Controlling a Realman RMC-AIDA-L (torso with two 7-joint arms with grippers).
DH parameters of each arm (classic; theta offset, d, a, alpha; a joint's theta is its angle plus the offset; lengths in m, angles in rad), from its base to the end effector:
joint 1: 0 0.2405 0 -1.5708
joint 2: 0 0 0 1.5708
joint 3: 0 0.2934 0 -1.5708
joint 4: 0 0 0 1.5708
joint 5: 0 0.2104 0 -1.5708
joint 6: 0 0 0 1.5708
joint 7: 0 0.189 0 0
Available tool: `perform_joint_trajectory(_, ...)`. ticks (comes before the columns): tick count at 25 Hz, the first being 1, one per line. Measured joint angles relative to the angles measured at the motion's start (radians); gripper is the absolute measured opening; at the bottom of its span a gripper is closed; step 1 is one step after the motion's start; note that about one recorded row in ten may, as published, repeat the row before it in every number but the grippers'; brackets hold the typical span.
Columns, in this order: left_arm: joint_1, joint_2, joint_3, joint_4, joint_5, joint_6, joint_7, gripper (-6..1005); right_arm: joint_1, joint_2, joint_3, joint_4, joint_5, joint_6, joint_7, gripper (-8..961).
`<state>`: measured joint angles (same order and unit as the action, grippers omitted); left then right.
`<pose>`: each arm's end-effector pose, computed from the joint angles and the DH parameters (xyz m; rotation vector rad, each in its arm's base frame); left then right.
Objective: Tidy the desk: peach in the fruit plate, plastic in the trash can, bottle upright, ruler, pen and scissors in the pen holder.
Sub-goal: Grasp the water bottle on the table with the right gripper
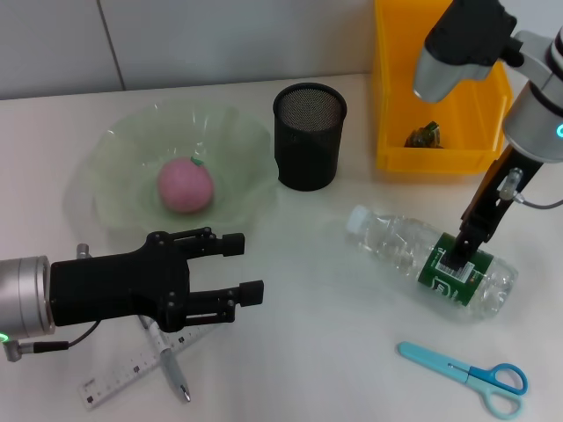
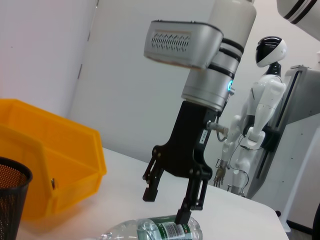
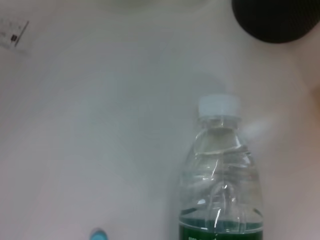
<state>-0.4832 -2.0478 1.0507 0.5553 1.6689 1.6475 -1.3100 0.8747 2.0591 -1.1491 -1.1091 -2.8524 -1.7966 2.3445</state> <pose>-0.2423 0.3182 -0.0810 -2.9081 -0.5434 -0.9481 0.2257 0.4058 -0.0228 -2.6453 0.8473 -0.8854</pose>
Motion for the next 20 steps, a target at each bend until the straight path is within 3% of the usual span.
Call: perform_joint_trajectory(20, -0.001, 0.003, 0.0, 0.002, 0.004, 0.003, 0.0, 740, -0.002, 0.015, -0.033, 0.117, 0.002, 0.093, -0.001, 786)
